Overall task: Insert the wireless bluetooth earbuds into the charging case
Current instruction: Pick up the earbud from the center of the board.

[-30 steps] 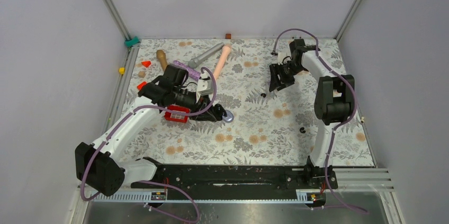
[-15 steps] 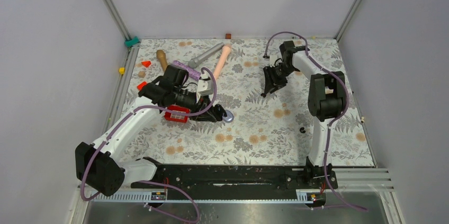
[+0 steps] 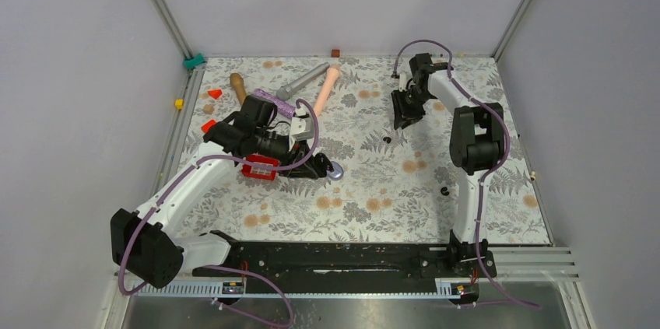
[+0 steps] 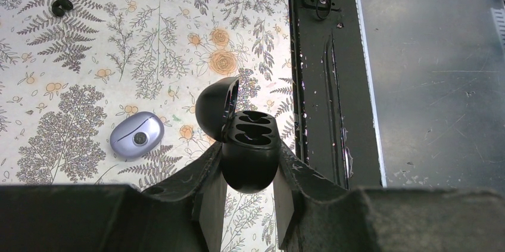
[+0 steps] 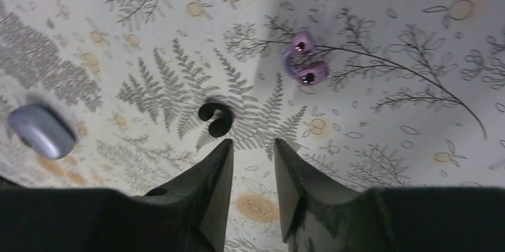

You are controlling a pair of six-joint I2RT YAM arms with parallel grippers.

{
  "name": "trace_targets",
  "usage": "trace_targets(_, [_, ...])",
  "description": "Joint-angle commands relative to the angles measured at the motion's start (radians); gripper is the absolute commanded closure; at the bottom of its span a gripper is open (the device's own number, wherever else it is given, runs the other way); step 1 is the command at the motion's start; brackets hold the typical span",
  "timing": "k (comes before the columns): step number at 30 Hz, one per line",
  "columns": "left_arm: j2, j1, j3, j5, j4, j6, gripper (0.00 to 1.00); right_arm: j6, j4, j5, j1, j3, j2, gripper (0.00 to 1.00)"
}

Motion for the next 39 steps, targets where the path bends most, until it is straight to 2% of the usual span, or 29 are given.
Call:
trace_targets(1, [-0.014, -0.001, 0.0, -0.001, 0.032, 0.023, 1.0, 0.071, 0.043, 0.176, 0.034, 0.0, -0.009, 0.56])
trace_targets(16, [-0.013, -0.001, 0.0, -0.008, 0.033, 0.021, 1.0, 0.096, 0.109, 0.338, 0.124, -0.086, -0.05, 0.55])
trace_targets(22, [-0.02, 0.0, -0.002, -0.01, 0.032, 0.023, 1.0, 0.091, 0.106, 0.332, 0.141, -0.099, -0.057, 0.55])
trace_targets(39, [-0.018, -0.001, -0.003, -0.013, 0.033, 0.025, 1.0, 0.089, 0.104, 0.189, 0.154, -0.147, -0.086, 0.58])
